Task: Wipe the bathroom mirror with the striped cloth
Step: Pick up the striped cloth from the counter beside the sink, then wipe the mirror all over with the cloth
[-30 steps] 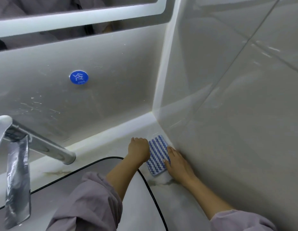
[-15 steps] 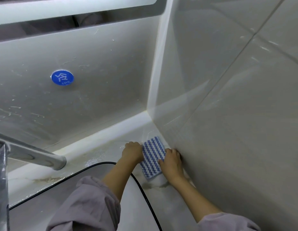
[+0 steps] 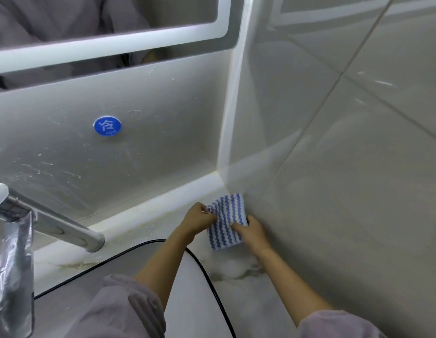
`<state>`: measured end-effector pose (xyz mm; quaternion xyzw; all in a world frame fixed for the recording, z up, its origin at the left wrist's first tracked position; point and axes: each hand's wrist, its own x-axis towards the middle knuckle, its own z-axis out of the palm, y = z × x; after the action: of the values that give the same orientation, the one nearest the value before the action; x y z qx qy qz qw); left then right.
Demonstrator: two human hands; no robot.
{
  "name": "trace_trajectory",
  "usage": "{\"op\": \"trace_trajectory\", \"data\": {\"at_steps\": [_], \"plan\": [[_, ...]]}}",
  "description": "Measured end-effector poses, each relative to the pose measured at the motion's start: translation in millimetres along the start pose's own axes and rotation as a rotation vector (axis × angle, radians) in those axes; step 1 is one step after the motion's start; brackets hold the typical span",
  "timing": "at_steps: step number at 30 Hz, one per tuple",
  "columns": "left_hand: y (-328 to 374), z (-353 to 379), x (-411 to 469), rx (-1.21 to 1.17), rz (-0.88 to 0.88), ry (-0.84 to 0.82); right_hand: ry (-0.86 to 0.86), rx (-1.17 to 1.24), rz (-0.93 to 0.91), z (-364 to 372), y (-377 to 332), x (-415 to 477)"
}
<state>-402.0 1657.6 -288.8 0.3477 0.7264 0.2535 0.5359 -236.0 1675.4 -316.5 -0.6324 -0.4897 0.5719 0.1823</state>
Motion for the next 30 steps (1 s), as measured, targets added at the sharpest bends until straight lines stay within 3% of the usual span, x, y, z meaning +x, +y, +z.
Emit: {"op": "trace_trajectory", "data": {"at_steps": [4,10,17,30], "plan": [[14.6,-21.2,-24.0,-0.333,0.040,0.039,-0.060,0.216,-0.054,-9.5,-34.9,-11.6],[30.7,-42.9,-76.6,-0.608,0.225,0.032,-0.176,0.406,-0.199,-9.3,-85.6,-52.0],[33.2,-61.3,-146.3,-0.655,0.406,0.144,-0.297,0.370,-0.329,-3.5,-121.4,-112.4],[12.6,-90.5,-265.1,-0.716,0.541,0.301,-0.578,0.313,-0.410,19.3,-150.3,-198.4]]}}
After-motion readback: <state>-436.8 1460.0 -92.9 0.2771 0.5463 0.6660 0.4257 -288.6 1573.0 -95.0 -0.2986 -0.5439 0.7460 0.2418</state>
